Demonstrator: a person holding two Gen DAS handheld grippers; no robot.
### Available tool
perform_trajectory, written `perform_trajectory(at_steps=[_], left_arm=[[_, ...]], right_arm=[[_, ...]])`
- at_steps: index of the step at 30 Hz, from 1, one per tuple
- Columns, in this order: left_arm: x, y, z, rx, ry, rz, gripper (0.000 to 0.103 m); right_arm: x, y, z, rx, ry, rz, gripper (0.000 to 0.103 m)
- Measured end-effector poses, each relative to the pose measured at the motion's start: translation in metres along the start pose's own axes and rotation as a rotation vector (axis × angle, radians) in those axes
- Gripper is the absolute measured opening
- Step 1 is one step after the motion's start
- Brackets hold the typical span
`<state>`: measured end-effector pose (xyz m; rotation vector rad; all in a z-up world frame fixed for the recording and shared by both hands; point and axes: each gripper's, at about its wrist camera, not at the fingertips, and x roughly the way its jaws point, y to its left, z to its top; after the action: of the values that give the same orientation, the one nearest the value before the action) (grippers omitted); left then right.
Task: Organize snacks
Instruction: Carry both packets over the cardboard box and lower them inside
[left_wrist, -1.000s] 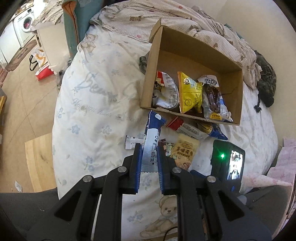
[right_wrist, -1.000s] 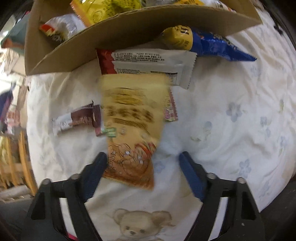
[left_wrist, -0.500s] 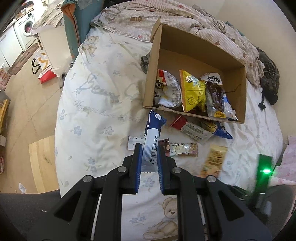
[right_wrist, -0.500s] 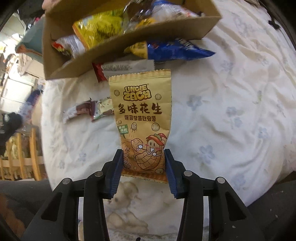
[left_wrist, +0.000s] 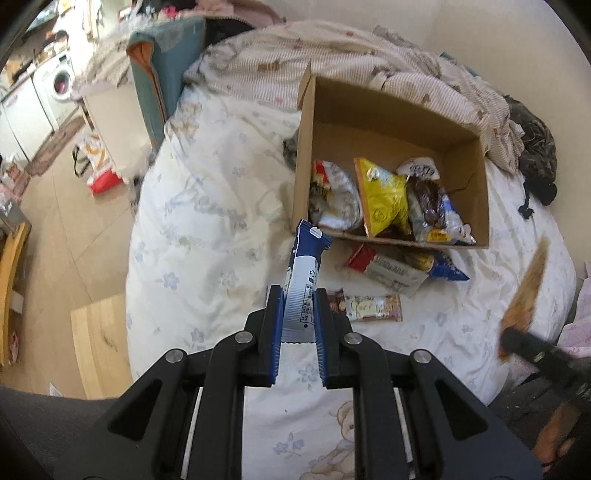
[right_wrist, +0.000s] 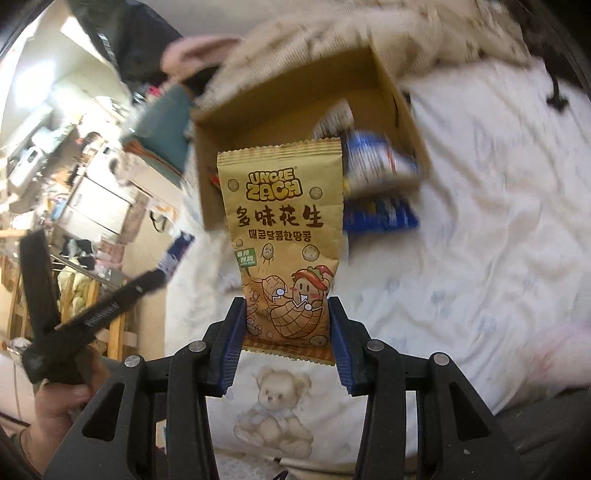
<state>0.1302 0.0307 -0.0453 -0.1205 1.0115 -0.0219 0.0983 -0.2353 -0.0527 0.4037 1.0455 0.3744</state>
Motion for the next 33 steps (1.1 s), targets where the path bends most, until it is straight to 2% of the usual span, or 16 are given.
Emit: perform_trajectory(at_steps=[3, 11, 21, 27, 33], left_arm=[[-0.012, -0.004, 0.006, 0.012, -0.06, 0.012, 0.013], [-0.034, -0.017, 0.035, 0.044, -0.144, 0.004, 0.013], [-0.024, -0.04, 0.082, 0.114, -0.177, 0.004, 0.013], [-0.01, -0.053, 0.105, 0.157, -0.194, 0.008, 0.013], [0.017, -0.063, 0.127, 0.161, -0.176, 0.014, 0.013]], right_arm=[[-0.02, -0.001, 0.014, -0.024, -0.07, 0.015, 0.045], [-0.025, -0.009, 0.046, 0.01, -0.125, 0.016, 0.045], [-0.017, -0.019, 0.089, 0.021, -0.148, 0.003, 0.045], [0.006, -0.025, 0.116, 0.043, -0.138, 0.0, 0.045], [0.026, -0.031, 0.139, 0.049, -0.131, -0.009, 0.045]])
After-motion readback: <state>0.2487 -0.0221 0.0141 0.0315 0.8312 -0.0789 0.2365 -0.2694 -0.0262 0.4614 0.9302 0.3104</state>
